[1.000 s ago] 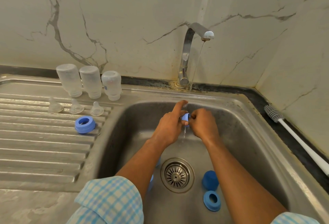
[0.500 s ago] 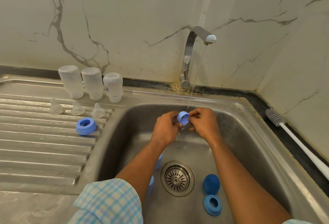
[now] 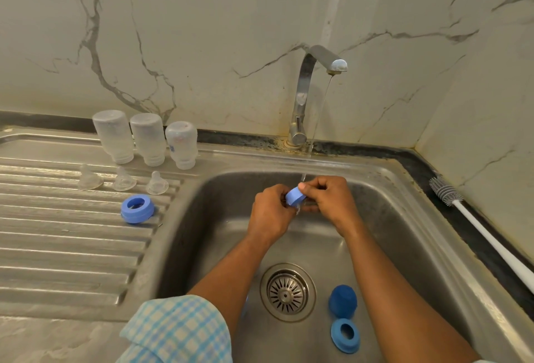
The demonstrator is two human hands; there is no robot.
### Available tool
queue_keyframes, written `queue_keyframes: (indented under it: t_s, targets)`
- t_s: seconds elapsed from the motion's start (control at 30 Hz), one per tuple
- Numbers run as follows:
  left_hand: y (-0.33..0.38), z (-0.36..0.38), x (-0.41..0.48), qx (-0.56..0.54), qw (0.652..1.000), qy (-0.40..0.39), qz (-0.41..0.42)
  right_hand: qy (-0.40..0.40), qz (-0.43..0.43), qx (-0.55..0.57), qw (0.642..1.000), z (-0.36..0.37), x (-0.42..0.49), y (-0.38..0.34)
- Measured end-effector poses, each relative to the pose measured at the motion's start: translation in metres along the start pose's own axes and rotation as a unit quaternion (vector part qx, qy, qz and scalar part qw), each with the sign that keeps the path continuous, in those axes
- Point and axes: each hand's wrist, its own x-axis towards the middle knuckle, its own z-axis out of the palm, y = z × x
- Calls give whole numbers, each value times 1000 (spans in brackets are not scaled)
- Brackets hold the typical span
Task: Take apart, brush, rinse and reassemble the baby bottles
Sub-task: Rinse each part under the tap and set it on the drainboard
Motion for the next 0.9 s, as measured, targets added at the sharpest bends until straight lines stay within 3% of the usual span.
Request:
queue_keyframes:
  t_s: [0.3, 0.5, 0.63, 0.8, 0.9]
  targets:
    - [6, 3, 1, -61, 998, -25, -6, 42, -26, 4, 999, -1, 0, -1]
    - [4, -4, 3, -134, 991, -9, -7, -3, -1, 38, 999, 6, 1, 1]
    - [6, -2, 1, -119, 992, -27, 15, 48, 17, 33, 998, -2, 4, 2]
    - [1, -2, 0, -131, 991, -25, 10, -20, 26, 1, 999, 3, 1, 4]
    - [3, -2, 1, -121, 992, -32, -1, 6, -12, -46, 999, 5, 1, 0]
